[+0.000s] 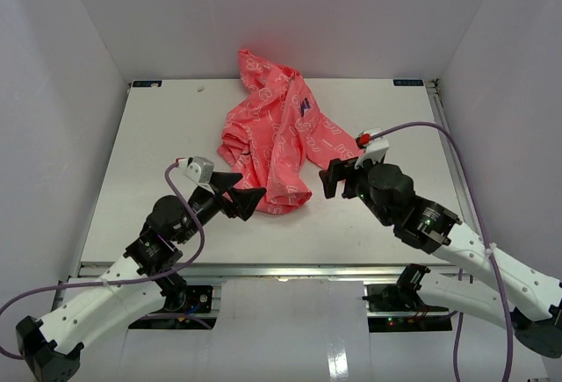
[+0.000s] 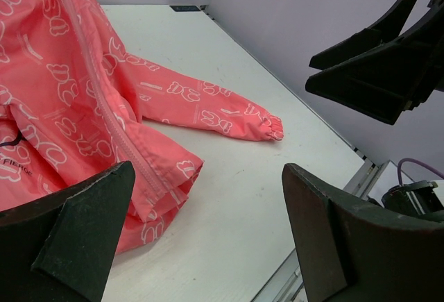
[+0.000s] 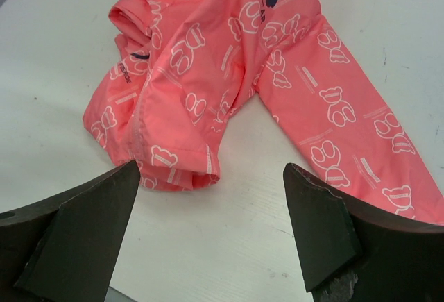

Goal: Zip up the jacket

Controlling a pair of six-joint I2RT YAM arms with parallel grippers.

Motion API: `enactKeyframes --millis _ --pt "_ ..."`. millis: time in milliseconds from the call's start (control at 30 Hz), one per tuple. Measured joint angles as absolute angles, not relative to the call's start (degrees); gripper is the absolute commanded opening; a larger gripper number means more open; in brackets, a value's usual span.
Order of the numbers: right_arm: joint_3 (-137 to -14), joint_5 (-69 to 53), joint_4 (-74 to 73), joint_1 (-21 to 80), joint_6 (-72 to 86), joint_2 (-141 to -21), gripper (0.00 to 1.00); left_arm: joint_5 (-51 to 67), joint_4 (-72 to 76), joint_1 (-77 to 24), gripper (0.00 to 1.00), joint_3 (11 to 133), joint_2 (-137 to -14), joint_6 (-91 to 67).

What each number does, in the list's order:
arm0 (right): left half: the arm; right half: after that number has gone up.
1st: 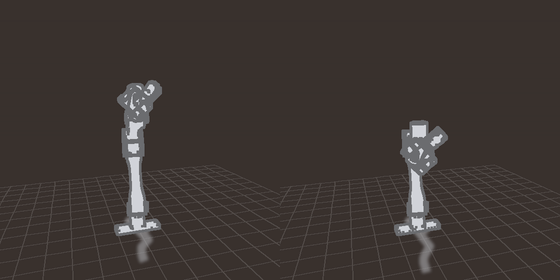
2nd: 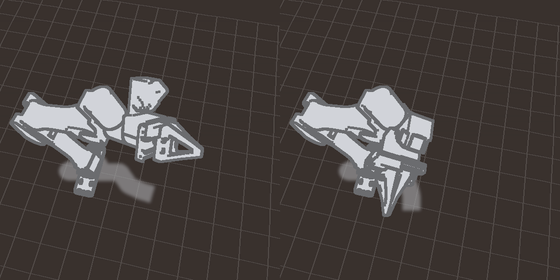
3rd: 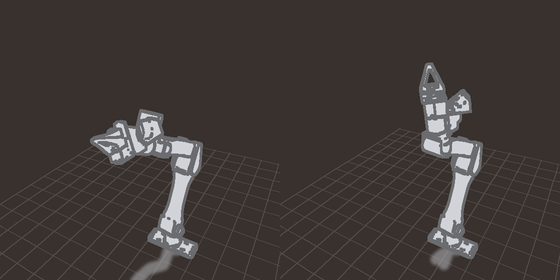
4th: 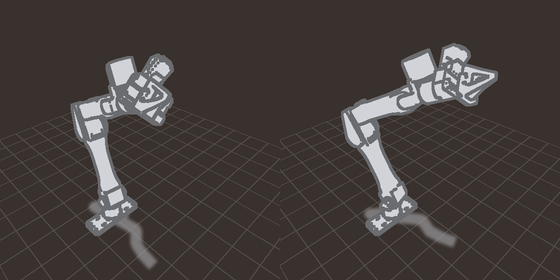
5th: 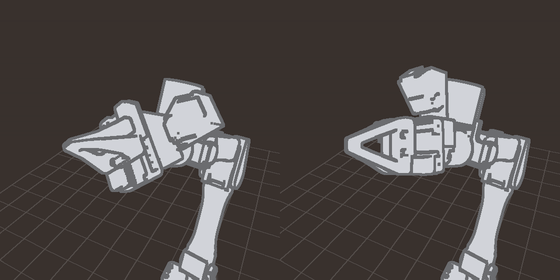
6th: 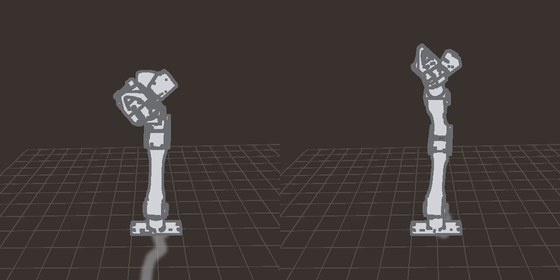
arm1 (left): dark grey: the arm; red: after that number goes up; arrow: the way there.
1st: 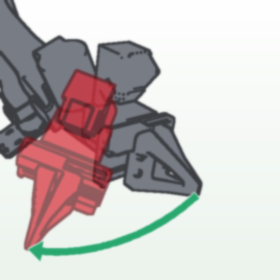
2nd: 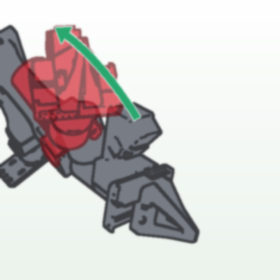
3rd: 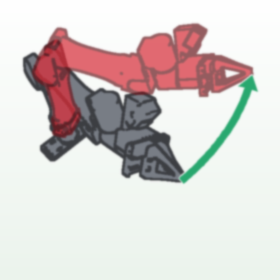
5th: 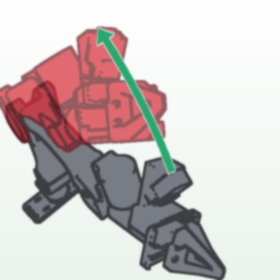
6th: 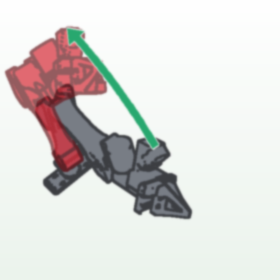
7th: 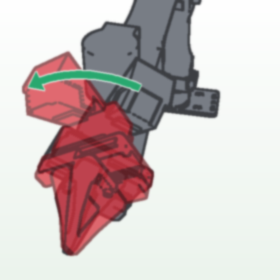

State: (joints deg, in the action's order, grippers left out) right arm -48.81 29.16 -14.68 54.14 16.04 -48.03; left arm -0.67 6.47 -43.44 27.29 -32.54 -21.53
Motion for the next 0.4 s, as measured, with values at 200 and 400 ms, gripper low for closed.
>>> enactKeyframes --millis 200,400 --pt "-48.8 29.7 -14.6 54.1 16.3 -45.5 0.9 -0.7 7.1 -45.4 0.98 27.2 -30.5 -20.9" --pt "-47.6 29.4 -14.7 54.1 16.2 -45.6 0.9 -1.5 7.9 -46.2 0.98 26.7 -28.8 -20.5"
